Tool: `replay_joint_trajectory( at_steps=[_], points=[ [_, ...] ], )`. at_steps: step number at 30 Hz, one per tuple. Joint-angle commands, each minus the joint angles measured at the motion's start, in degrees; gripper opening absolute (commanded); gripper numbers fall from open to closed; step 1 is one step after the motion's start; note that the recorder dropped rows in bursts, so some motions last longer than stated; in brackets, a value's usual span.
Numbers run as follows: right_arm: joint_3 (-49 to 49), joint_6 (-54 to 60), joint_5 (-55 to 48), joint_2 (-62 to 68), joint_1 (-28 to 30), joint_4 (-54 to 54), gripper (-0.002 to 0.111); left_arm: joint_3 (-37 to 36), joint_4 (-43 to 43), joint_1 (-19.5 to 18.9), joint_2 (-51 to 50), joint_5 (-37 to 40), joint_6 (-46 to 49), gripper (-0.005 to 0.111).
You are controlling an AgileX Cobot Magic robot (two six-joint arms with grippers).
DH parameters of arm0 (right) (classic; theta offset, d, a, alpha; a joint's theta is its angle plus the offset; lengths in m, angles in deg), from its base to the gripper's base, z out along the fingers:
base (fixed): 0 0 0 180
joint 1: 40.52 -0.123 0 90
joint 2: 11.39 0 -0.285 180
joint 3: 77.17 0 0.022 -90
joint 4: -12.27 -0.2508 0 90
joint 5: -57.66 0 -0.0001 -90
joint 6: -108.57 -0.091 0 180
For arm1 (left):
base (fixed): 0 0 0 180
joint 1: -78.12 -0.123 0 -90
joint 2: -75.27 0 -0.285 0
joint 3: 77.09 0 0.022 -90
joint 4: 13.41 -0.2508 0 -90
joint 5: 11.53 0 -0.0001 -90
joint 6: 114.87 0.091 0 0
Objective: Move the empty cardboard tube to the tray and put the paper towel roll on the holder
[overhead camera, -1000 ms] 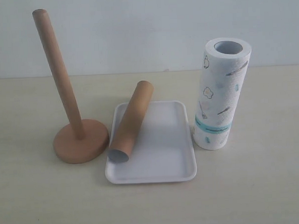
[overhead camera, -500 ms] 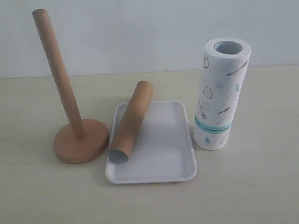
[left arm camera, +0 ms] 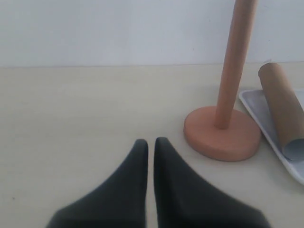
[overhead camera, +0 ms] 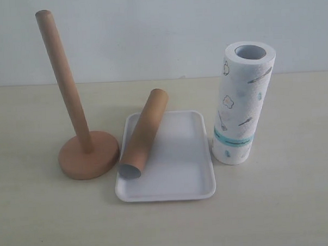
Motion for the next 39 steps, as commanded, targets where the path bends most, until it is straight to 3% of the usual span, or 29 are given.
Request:
replay_joint_trajectory(
  at_steps=[1, 23, 27, 39],
  points=[
    [0.02, 0.00, 0.63, -0.27, -0.07, 0.04, 0.000, -0.20, -0.09, 0.29, 0.09, 0.10, 0.24, 0.004],
    [0.02, 2.19, 1.73, -0.27, -0.06, 1.88, 0.000, -0.20, -0.09, 0.29, 0.09, 0.10, 0.24, 0.004],
    [0.02, 7.05, 9.22, -0.27, -0.06, 5.70, 0.000, -0.20, -0.09, 0.29, 0.09, 0.10, 0.24, 0.004],
    [0.02, 2.93, 43.87, -0.27, -0.06, 3.61, 0.000, -0.20, -0.09, 0.28, 0.09, -0.02, 0.24, 0.004]
  ],
)
